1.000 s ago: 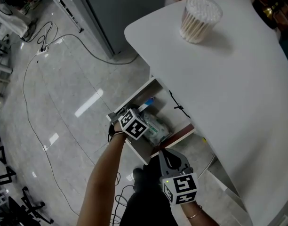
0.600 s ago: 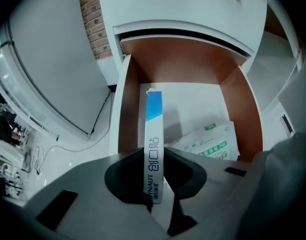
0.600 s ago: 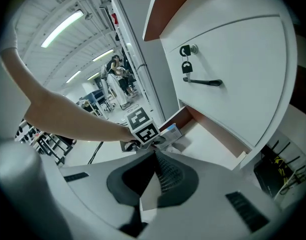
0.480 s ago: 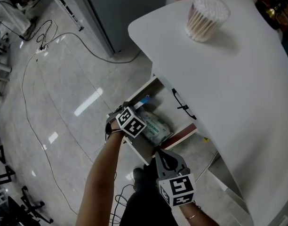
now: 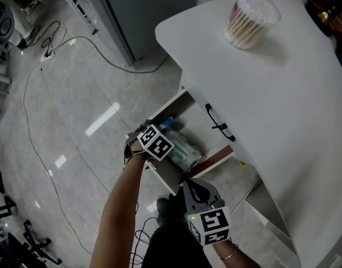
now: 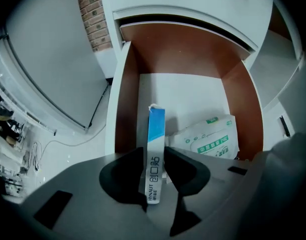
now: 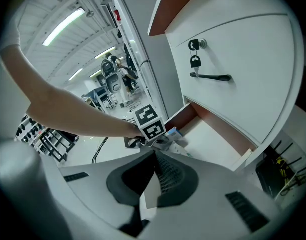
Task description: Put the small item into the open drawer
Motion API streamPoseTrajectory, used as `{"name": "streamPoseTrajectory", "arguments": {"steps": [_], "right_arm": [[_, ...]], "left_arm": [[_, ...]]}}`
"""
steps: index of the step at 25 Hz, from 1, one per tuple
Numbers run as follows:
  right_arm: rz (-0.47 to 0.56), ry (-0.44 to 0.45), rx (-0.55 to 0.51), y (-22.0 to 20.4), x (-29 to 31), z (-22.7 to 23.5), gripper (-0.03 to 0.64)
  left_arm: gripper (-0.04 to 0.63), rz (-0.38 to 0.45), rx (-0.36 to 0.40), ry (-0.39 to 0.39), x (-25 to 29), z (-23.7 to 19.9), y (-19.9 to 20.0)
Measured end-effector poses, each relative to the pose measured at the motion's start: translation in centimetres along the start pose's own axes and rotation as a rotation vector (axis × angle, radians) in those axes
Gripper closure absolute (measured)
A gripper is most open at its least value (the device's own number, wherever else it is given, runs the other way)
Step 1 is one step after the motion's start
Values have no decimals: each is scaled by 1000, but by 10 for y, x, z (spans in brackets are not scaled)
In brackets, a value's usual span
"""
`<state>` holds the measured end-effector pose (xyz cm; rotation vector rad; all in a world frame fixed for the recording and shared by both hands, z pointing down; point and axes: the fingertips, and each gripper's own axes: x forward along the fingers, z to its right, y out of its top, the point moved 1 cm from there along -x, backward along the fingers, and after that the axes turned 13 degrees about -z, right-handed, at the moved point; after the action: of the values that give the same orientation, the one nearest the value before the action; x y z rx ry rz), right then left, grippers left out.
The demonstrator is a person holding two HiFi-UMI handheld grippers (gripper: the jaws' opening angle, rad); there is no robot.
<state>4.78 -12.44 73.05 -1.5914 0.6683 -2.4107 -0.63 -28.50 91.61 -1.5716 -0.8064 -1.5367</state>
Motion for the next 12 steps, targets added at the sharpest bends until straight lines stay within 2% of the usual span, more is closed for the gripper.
{"name": "streamPoseTrajectory", "arguments": {"steps": [5,12], "right_arm": [[4,-11,8,10,-7,-1,610],[44,-21,9,37,-29,-13,610]], "left_arm": [[434,61,-71,-19,-29,-8,-3],[436,224,-176,-23,-113,-9,-21]]}}
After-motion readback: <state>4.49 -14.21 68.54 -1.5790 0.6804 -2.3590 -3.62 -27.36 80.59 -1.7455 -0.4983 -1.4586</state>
